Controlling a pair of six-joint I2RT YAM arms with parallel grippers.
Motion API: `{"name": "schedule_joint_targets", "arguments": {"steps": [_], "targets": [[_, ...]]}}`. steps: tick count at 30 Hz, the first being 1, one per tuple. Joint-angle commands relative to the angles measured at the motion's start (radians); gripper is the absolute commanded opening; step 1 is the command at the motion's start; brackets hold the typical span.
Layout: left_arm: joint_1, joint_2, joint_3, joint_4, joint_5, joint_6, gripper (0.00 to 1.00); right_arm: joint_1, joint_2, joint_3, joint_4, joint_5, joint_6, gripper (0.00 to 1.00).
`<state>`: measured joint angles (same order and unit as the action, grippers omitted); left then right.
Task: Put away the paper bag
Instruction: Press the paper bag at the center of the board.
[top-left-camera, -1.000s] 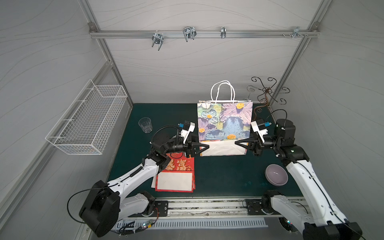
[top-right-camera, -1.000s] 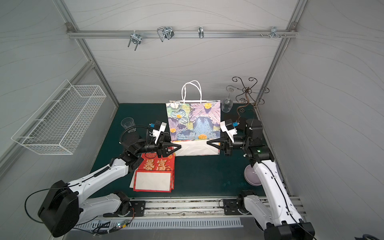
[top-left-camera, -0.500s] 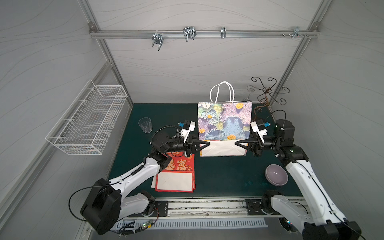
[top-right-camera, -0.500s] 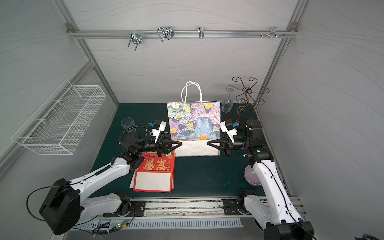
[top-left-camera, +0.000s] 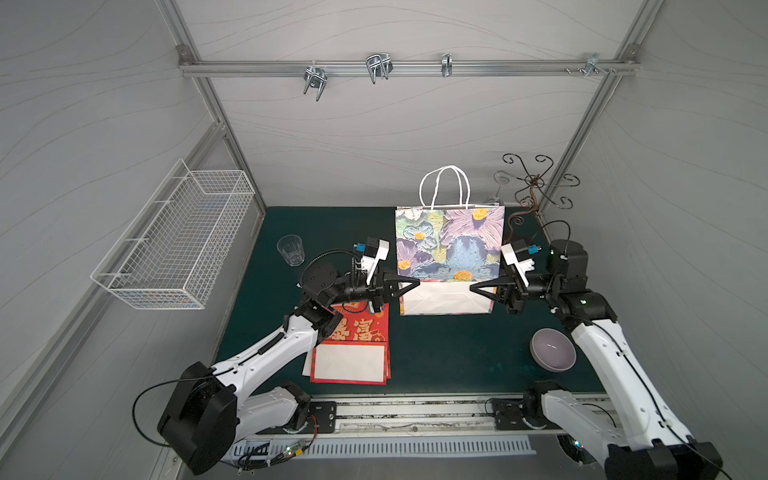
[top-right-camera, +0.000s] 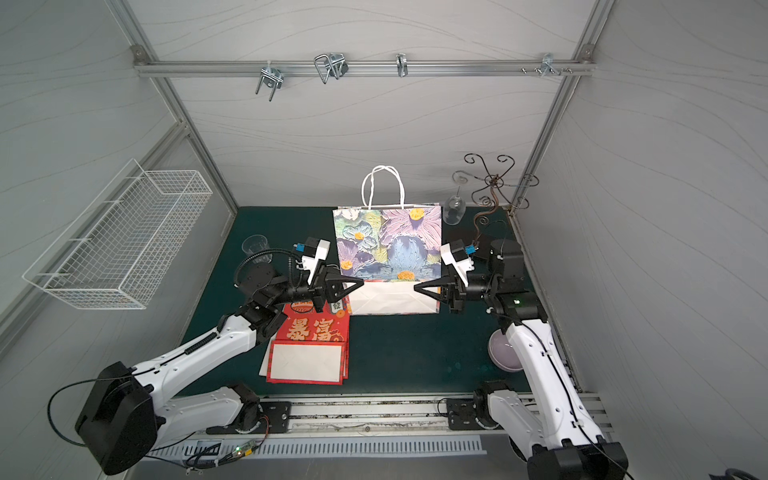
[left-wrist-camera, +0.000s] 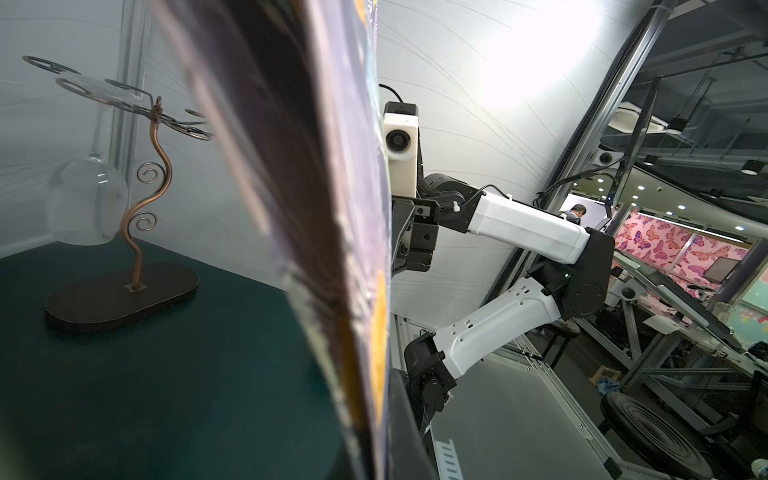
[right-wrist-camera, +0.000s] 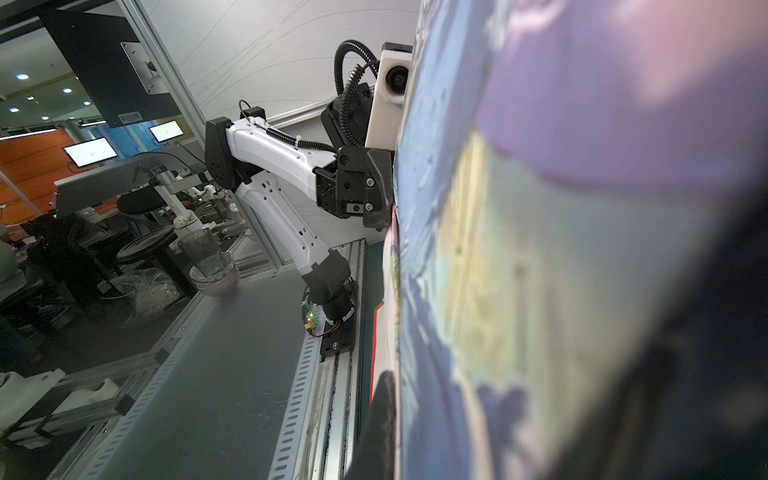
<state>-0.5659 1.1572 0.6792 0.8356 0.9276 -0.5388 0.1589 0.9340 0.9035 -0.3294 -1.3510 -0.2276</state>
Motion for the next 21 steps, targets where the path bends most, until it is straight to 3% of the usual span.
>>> {"name": "schedule_joint_targets", "arguments": {"steps": [1,4,8,13,14,16,17,19,21], "targets": [[-0.005,-0.021,0.066,0.071,-0.039,-0.018,0.29,0.006,-0.003,0.0,-0.055,-0.016,-0.028,0.0],[-0.005,-0.031,0.07,0.069,-0.06,-0.01,0.26,0.006,-0.004,-0.003,-0.068,-0.015,-0.036,0.0],[-0.006,-0.026,0.088,0.071,-0.046,-0.009,0.0,0.007,-0.009,-0.009,-0.073,-0.016,-0.041,0.0],[-0.006,-0.023,0.101,0.083,-0.052,-0.027,0.0,0.007,-0.011,-0.009,-0.093,-0.017,-0.054,0.0],[-0.005,-0.025,0.107,0.072,-0.058,-0.027,0.02,0.007,-0.011,-0.01,-0.098,-0.017,-0.057,0.0],[-0.005,-0.032,0.13,0.022,-0.077,-0.02,0.27,0.007,-0.014,-0.012,-0.11,-0.018,-0.066,0.0],[-0.006,-0.036,0.138,0.004,-0.083,-0.012,0.32,0.007,-0.016,-0.012,-0.113,-0.017,-0.07,0.0],[-0.005,-0.05,0.149,-0.029,-0.103,0.014,0.37,0.006,-0.017,-0.015,-0.119,-0.017,-0.074,0.0],[-0.005,-0.063,0.154,-0.05,-0.132,0.036,0.34,0.006,-0.017,-0.017,-0.128,-0.019,-0.081,0.0]]}}
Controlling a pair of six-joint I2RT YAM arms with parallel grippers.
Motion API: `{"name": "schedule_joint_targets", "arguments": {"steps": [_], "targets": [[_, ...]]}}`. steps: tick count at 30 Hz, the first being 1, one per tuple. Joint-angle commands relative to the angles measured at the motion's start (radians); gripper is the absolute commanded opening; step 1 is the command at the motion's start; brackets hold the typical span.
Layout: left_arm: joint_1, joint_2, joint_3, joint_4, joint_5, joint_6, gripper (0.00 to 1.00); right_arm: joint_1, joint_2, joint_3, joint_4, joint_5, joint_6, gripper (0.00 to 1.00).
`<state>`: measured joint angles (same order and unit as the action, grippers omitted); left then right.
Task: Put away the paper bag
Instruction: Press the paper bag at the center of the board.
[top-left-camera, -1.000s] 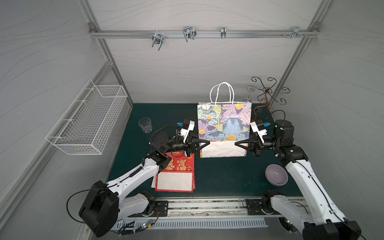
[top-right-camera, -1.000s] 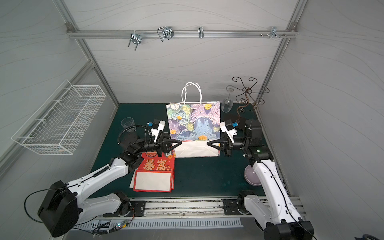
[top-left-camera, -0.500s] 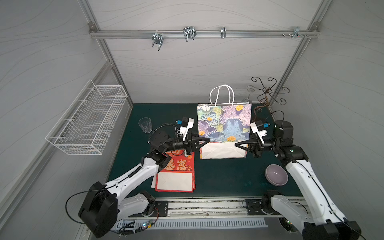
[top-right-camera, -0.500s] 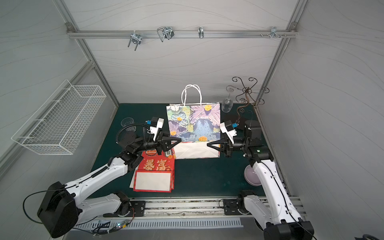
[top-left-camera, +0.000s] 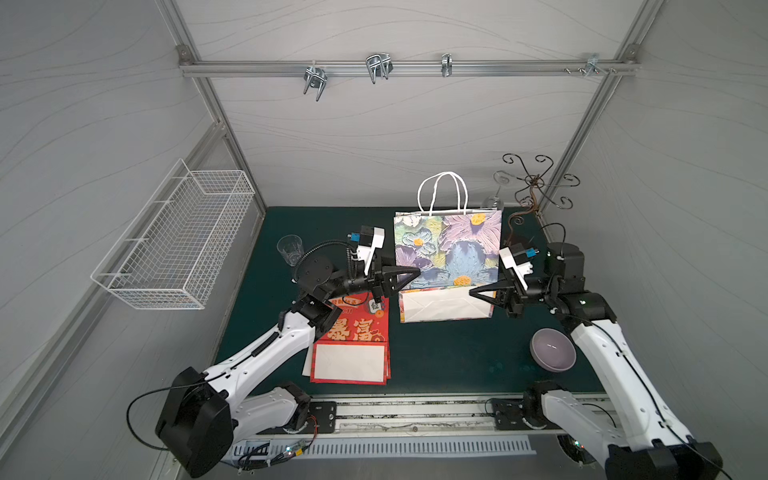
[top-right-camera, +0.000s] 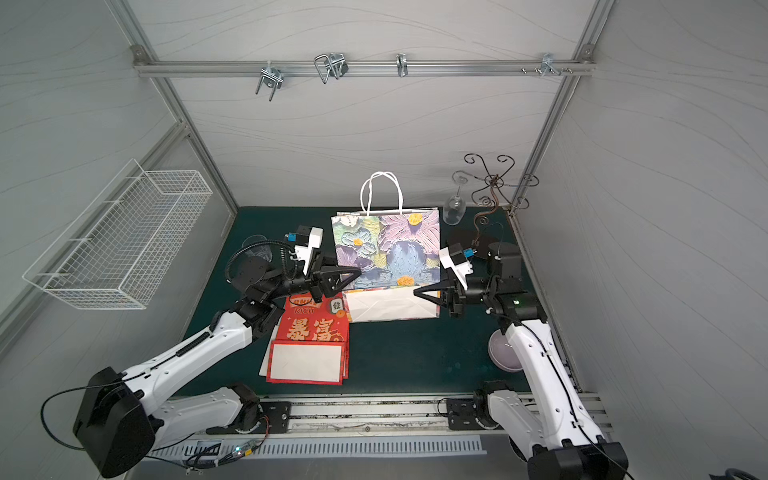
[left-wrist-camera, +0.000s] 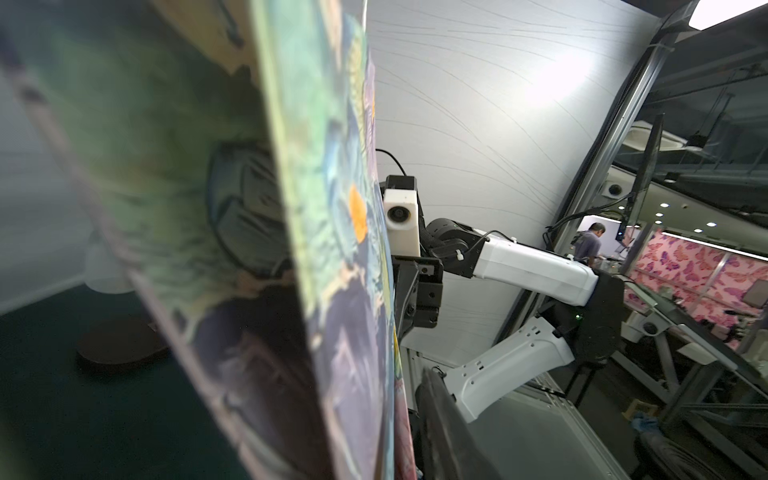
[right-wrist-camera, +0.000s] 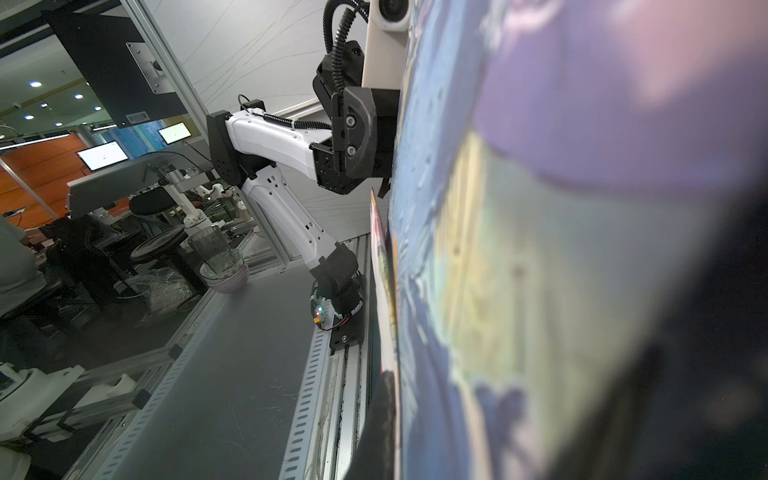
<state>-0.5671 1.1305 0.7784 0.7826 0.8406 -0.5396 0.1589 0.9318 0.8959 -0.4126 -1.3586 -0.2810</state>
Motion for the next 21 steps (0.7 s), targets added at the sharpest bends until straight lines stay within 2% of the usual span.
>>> {"name": "schedule_joint_targets", "arguments": {"steps": [1,6,9,10,12,13,15,17,21], "targets": [[-0.002,-0.04,0.057,-0.002,-0.052,0.043,0.29,0.006,-0.014,-0.01,-0.049,-0.011,-0.031,0.0],[-0.003,-0.025,0.084,0.014,-0.023,0.03,0.0,0.007,-0.016,-0.013,-0.059,-0.013,-0.041,0.0],[-0.002,-0.017,0.091,0.035,-0.027,0.01,0.0,0.007,-0.016,-0.012,-0.065,-0.015,-0.044,0.0],[-0.002,-0.018,0.091,0.035,-0.037,0.008,0.08,0.008,-0.017,-0.012,-0.067,-0.013,-0.047,0.0],[-0.002,-0.025,0.091,0.036,-0.072,0.006,0.32,0.007,-0.018,-0.014,-0.077,-0.014,-0.052,0.0],[-0.002,-0.027,0.093,0.039,-0.083,0.007,0.37,0.007,-0.018,-0.014,-0.08,-0.013,-0.054,0.0],[-0.002,-0.03,0.102,0.05,-0.101,0.003,0.38,0.008,-0.019,-0.018,-0.08,-0.014,-0.056,0.0],[0.008,-0.024,0.108,0.083,-0.113,-0.031,0.32,0.007,-0.019,-0.018,-0.082,-0.013,-0.056,0.0],[0.054,0.029,0.117,0.263,-0.1,-0.186,0.08,0.01,-0.018,-0.015,-0.091,-0.013,-0.065,0.0]]}}
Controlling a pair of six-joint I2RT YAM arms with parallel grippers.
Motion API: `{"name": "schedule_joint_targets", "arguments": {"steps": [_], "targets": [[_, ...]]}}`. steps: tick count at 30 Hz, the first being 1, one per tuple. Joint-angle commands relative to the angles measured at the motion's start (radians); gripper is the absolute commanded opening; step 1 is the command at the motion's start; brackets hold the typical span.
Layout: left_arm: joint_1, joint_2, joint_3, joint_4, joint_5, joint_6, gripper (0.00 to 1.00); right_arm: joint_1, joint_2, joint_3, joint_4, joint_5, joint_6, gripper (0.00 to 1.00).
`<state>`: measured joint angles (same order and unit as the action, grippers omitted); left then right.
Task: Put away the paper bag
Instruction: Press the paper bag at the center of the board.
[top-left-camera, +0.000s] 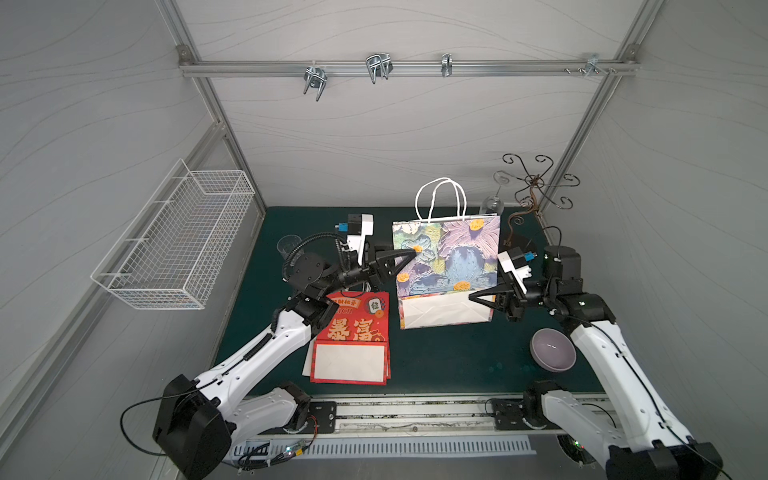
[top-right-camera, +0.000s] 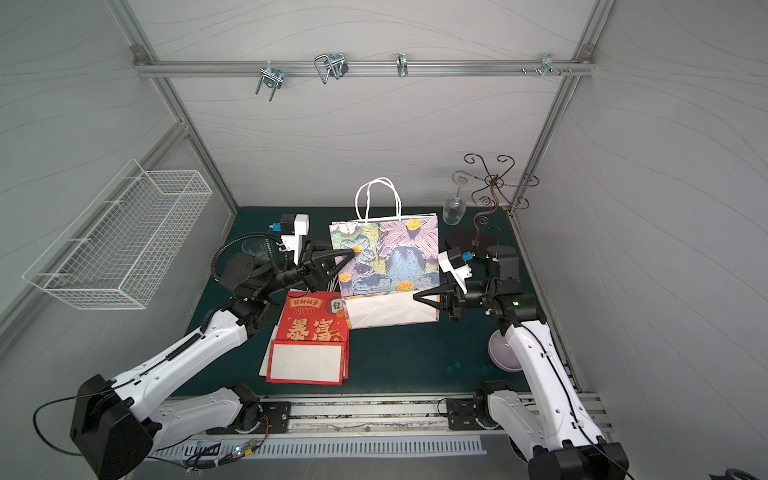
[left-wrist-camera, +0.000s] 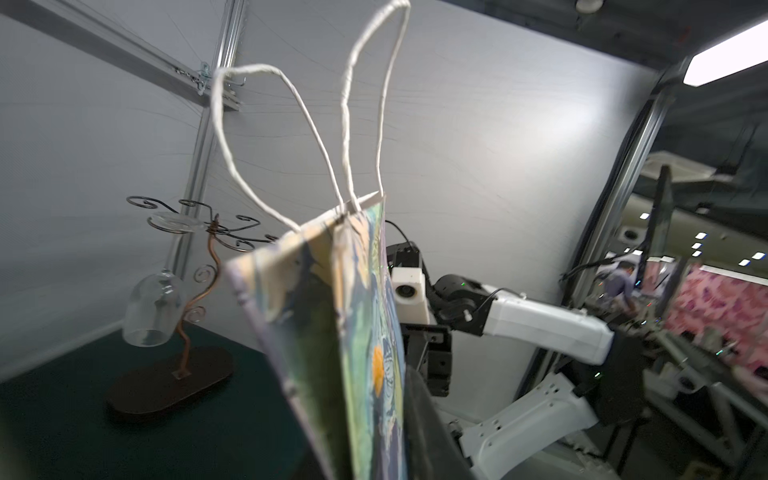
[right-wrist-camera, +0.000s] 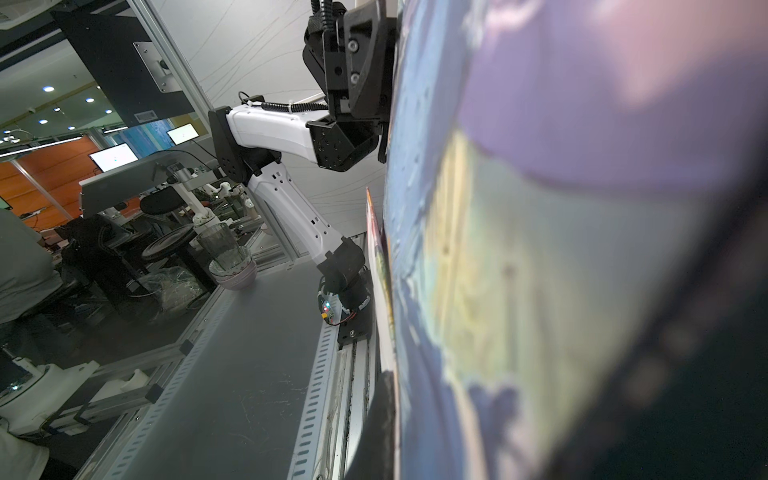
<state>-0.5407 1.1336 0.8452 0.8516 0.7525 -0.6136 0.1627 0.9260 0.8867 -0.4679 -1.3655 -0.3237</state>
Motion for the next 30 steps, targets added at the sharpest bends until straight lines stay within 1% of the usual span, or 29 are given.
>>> {"name": "schedule_joint_targets", "arguments": {"steps": [1,3,6,7,8,9,10,12,13,14,16,18,19,23,24,25,27,28,29,30], "targets": [[0.035,0.04,0.054,0.239,-0.013,-0.144,0.01,0.006,-0.012,-0.005,-0.039,-0.006,-0.024,0.0],[0.04,0.057,0.06,0.289,-0.01,-0.179,0.0,0.007,-0.013,-0.003,-0.048,-0.004,-0.03,0.0],[0.039,0.067,0.075,0.293,-0.008,-0.195,0.0,0.008,-0.016,-0.005,-0.053,-0.006,-0.034,0.0],[0.039,0.069,0.078,0.289,-0.012,-0.195,0.09,0.007,-0.016,-0.005,-0.054,-0.004,-0.033,0.0],[0.039,0.067,0.082,0.283,-0.016,-0.194,0.22,0.008,-0.017,-0.005,-0.054,-0.005,-0.034,0.0],[0.039,0.065,0.086,0.276,-0.022,-0.192,0.32,0.007,-0.016,-0.006,-0.053,-0.005,-0.033,0.0],[0.039,0.064,0.09,0.272,-0.025,-0.187,0.36,0.007,-0.014,-0.006,-0.054,-0.005,-0.032,0.0],[0.039,0.059,0.098,0.265,-0.037,-0.178,0.38,0.008,-0.015,-0.006,-0.052,-0.006,-0.034,0.0],[0.039,0.057,0.102,0.262,-0.045,-0.172,0.37,0.006,-0.013,-0.005,-0.053,-0.007,-0.033,0.0],[0.039,0.058,0.105,0.262,-0.048,-0.169,0.34,0.007,-0.013,-0.003,-0.053,-0.008,-0.034,0.0],[0.039,0.063,0.116,0.269,-0.052,-0.167,0.22,0.008,-0.012,-0.002,-0.053,-0.01,-0.033,0.0],[0.039,0.072,0.125,0.285,-0.05,-0.177,0.05,0.007,-0.011,0.001,-0.054,-0.01,-0.034,0.0],[0.039,0.079,0.129,0.296,-0.046,-0.183,0.0,0.008,-0.01,0.003,-0.054,-0.012,-0.034,0.0],[0.039,0.079,0.116,0.276,-0.027,-0.176,0.0,0.008,-0.009,0.02,-0.051,-0.017,-0.028,0.0],[0.039,0.071,0.107,0.26,-0.028,-0.168,0.09,0.008,-0.009,0.028,-0.05,-0.018,-0.026,0.0],[0.039,0.06,0.095,0.237,-0.032,-0.157,0.32,0.008,-0.009,0.036,-0.049,-0.017,-0.024,0.0],[0.039,0.03,0.072,0.175,-0.029,-0.117,0.59,0.008,-0.008,0.049,-0.043,-0.017,-0.017,0.0],[0.04,0.009,0.057,0.122,-0.025,-0.083,0.87,0.008,-0.008,0.055,-0.033,-0.016,-0.009,0.0],[0.04,-0.011,0.042,0.079,-0.019,-0.057,0.98,0.007,-0.007,0.06,-0.023,-0.015,0.001,0.0],[0.039,-0.034,0.022,0.035,-0.001,-0.032,0.99,0.007,-0.007,0.064,-0.01,-0.012,0.014,0.0]]}}
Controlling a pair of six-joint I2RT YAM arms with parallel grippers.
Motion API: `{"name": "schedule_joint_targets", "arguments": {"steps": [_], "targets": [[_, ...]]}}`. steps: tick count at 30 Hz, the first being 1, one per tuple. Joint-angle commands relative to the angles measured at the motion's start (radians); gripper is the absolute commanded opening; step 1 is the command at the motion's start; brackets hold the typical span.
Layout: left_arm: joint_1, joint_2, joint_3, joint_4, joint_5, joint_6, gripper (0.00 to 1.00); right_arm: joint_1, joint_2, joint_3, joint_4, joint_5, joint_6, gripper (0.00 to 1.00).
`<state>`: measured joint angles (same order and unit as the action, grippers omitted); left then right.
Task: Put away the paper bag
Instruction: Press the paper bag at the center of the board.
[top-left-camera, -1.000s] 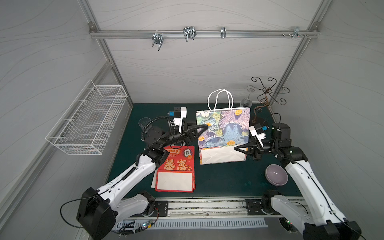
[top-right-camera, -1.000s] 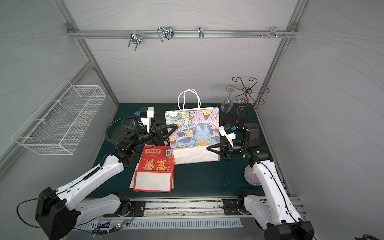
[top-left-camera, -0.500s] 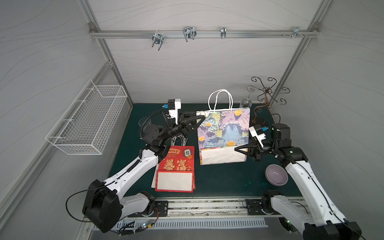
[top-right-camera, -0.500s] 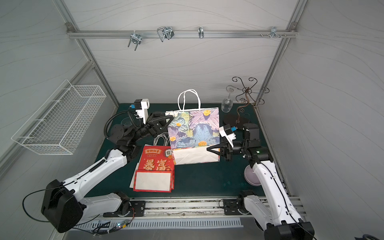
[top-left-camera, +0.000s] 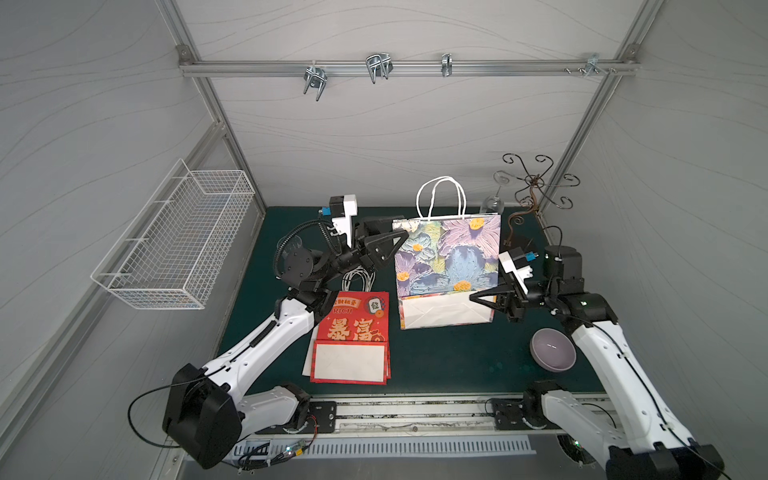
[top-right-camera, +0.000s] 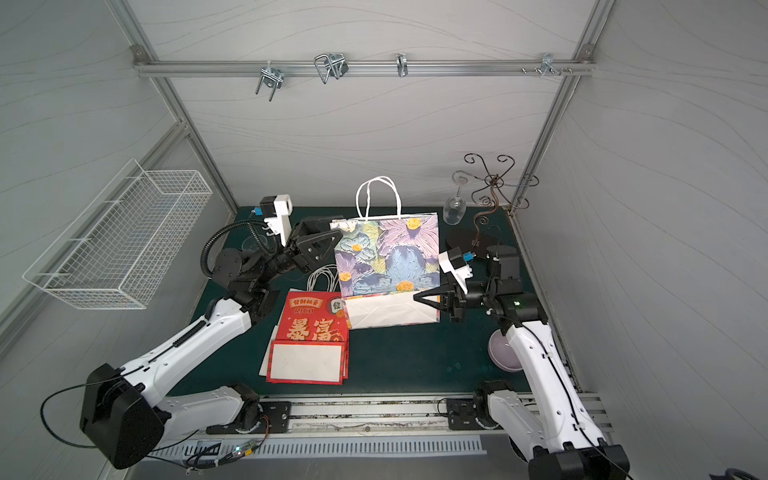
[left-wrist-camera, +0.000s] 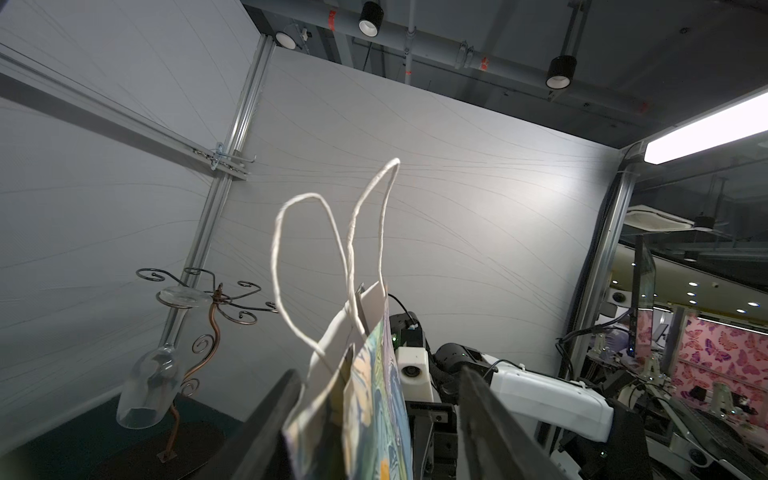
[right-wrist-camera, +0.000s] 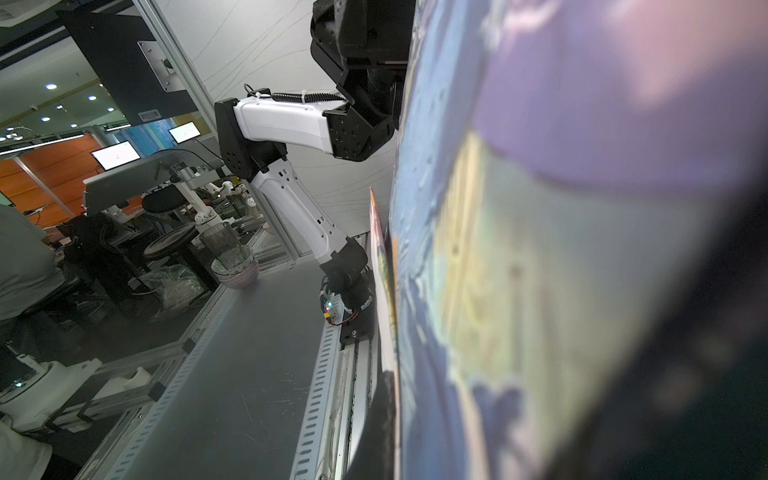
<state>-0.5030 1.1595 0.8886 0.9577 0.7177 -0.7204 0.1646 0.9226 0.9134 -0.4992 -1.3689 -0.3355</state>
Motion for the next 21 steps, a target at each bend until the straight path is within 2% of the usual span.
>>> {"name": "schedule_joint_targets", "arguments": {"steps": [1,5,10,15,16,18,21], "targets": [[0.001,-0.079,-0.037,-0.124,0.066,0.106,0.99,0.006,-0.003,0.043,0.033,-0.007,0.035,0.0],[0.001,-0.148,-0.105,-0.319,0.149,0.203,0.99,0.007,0.011,0.073,0.051,0.003,0.046,0.0],[-0.009,-0.18,-0.135,-0.418,0.258,0.201,1.0,0.016,0.028,0.108,0.051,0.034,0.052,0.0],[-0.051,-0.173,-0.151,-0.453,0.247,0.269,0.99,0.033,0.041,0.125,0.057,0.038,0.059,0.0],[-0.052,-0.168,-0.151,-0.447,0.242,0.276,0.97,0.033,0.042,0.125,0.061,0.039,0.063,0.0],[-0.052,-0.151,-0.149,-0.41,0.237,0.274,0.84,0.036,0.042,0.121,0.083,0.037,0.089,0.0],[-0.052,-0.125,-0.145,-0.356,0.242,0.262,0.57,0.038,0.046,0.109,0.107,0.037,0.119,0.0]]}}
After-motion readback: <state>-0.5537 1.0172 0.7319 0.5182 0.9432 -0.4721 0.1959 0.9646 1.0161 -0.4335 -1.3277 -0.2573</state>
